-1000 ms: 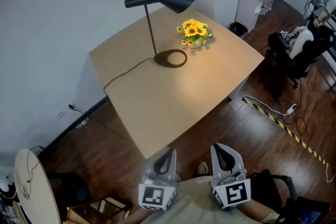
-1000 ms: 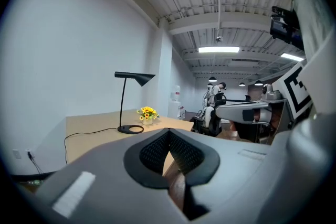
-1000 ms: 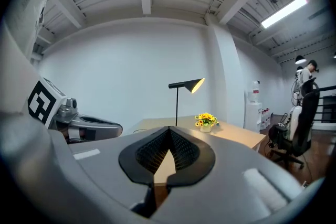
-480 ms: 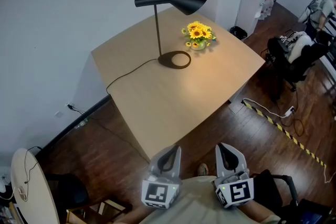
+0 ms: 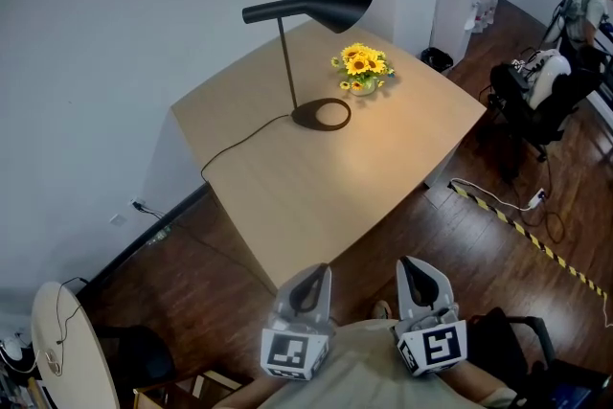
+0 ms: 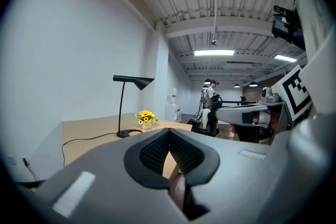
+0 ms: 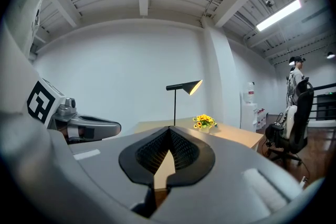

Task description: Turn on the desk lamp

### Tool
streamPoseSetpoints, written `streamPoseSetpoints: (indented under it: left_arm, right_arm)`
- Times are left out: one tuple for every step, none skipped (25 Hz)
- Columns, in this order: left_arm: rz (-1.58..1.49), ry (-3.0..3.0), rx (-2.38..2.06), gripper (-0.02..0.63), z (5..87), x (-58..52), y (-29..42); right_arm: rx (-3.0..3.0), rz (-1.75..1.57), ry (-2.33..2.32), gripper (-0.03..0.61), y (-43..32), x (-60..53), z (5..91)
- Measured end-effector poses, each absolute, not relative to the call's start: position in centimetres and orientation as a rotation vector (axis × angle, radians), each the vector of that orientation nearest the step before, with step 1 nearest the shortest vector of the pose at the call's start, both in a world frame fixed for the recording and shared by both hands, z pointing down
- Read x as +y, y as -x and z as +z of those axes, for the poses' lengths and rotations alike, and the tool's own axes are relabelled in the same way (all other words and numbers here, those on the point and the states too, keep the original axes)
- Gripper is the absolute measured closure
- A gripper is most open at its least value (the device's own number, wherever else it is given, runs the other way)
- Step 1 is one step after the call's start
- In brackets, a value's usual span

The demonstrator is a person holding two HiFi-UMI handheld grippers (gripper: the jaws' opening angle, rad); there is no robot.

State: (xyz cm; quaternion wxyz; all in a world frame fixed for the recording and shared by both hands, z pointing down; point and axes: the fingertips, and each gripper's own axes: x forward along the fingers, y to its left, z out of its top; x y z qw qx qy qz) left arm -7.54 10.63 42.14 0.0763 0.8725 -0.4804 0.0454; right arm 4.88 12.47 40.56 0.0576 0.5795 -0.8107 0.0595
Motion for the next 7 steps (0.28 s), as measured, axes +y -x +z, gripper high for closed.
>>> streamPoseSetpoints:
  left_arm:
    - [0.138,-2.615,-1.441,0.614,42.16,10.62,7.55]
    - [0.139,-2.613,-1.442,0.614,42.18,10.60,7.56]
    - [0.139,-2.608,-1.443,0.614,42.23,10.55,7.61]
    - [0.138,-2.603,-1.445,0.614,42.27,10.48,7.69]
    - [0.136,-2.598,-1.449,0.614,42.30,10.37,7.83]
    - [0.134,-2.592,-1.454,0.614,42.32,10.24,8.02]
    - [0.133,-2.587,-1.460,0.614,42.33,10.11,8.23]
  right_arm:
    - [-2.458,0.183,-1.756,0.578,-4.92,12.42,40.59]
    - [-2.458,0.189,-1.755,0.578,-4.93,12.36,40.66]
    - [-2.458,0.192,-1.751,0.578,-4.88,12.27,40.72]
    - [-2.461,0.191,-1.746,0.578,-4.76,12.12,40.75]
    - [-2.465,0.189,-1.739,0.578,-4.58,11.94,40.77]
    - [-2.471,0.187,-1.731,0.578,-4.35,11.73,40.80]
    - [-2.477,0.184,-1.723,0.578,-4.10,11.52,40.82]
